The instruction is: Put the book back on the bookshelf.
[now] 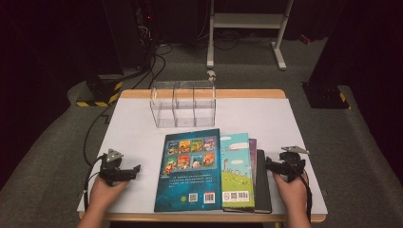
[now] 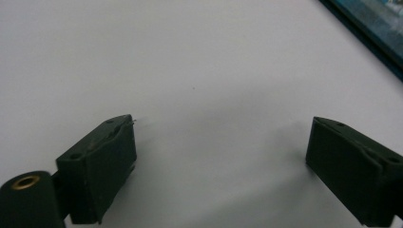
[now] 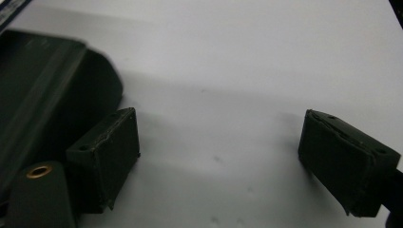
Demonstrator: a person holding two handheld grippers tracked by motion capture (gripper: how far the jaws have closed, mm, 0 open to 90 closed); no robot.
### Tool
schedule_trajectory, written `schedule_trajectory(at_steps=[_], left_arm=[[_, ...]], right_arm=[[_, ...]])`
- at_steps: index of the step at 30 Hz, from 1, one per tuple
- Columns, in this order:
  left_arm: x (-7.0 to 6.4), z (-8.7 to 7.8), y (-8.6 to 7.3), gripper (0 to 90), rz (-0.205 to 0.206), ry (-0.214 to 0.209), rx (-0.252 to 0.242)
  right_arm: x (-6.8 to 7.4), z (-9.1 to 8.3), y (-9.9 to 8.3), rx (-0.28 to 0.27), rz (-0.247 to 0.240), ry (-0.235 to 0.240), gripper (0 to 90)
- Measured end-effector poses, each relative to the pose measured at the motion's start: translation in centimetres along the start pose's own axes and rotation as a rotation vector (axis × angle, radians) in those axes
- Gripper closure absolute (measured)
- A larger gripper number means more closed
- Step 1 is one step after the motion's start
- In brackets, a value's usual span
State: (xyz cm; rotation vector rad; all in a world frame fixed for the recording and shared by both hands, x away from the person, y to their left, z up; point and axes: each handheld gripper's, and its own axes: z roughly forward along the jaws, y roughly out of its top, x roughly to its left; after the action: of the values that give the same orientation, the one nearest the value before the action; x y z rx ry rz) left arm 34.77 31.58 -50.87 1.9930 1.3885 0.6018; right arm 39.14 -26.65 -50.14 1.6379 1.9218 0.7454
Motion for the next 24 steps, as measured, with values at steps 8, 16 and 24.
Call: schedule_trajectory(at_steps=[8,16,24], left_arm=[[0.09,0.02,0.01,9.4,-0.006,-0.010,0.003],[-0.13,-0.09,-0.10,10.4,0.001,0.004,-0.004],[-0.11,-0.19,-0.20,14.4,0.007,-0.016,-0.014]], right_arm=[[0.13,-0.55,-0.85,-0.022,-0.014,0.020,13.5],[-0.03,-0.56,-0.79,-0.012,-0.017,0.034,13.3],[0.27,-0.71,-1.10,-0.036,-0.033,0.012,15.4]])
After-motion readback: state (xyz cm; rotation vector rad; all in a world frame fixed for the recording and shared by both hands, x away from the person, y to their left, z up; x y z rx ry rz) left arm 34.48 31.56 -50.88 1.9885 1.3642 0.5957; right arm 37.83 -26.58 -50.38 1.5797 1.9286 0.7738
